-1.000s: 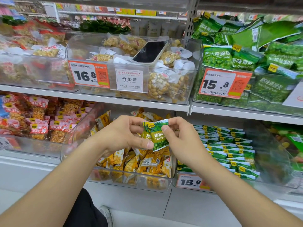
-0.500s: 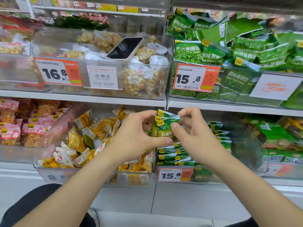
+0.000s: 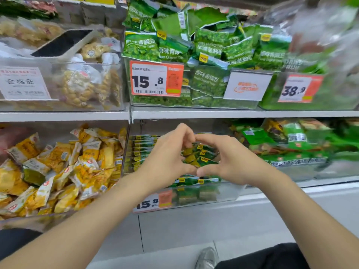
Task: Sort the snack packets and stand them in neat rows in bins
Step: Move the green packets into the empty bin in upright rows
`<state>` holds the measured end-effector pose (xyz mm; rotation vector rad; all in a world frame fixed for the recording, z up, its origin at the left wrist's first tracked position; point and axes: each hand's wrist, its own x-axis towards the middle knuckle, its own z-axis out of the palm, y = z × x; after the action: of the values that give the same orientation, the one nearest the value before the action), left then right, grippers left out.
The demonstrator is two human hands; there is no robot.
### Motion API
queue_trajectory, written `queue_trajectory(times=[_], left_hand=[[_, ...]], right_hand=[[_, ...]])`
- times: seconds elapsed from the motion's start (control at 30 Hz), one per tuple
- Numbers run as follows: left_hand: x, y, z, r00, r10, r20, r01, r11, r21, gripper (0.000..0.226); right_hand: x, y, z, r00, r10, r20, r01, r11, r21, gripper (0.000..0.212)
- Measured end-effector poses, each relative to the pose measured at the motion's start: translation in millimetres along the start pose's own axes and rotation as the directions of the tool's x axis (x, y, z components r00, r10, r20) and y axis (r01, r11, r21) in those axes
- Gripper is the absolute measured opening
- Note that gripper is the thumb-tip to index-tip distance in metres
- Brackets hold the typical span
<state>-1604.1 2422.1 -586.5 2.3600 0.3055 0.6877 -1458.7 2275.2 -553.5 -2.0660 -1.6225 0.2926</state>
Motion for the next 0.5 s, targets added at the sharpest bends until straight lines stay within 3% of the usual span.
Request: queue_trajectory(times=[0.17, 0.3, 0.4, 0.5], left_hand=[[19.4, 2.1, 25.8, 0.995, 0.075, -0.068, -0.071, 0.996, 0.053, 0.062], [29.1, -2.9, 41.2, 0.998, -0.057, -0.008, 0.057, 0.981, 0.185, 0.063], [32.0, -14.7, 60.1, 0.987, -0.155, 0.039, 0.14, 0.957, 0.253, 0.041], [38.9, -21.2, 76.2, 0.966, -0.132, 0.221, 0.071, 0.961, 0.267, 0.012]], right_hand=[[-4.2, 28.7, -14.0, 0.997, 0.054, -0.06, -0.058, 0.996, -0.07, 0.062], [-6.9, 42.7, -18.4, 0.989, 0.092, -0.119, -0.112, 0.979, -0.172, 0.056], [-4.2, 48.8, -18.7, 0.974, 0.14, -0.179, -0.192, 0.928, -0.318, 0.053], [-0.8, 49.9, -12.9, 0.965, 0.171, -0.199, -0.24, 0.883, -0.404, 0.052]])
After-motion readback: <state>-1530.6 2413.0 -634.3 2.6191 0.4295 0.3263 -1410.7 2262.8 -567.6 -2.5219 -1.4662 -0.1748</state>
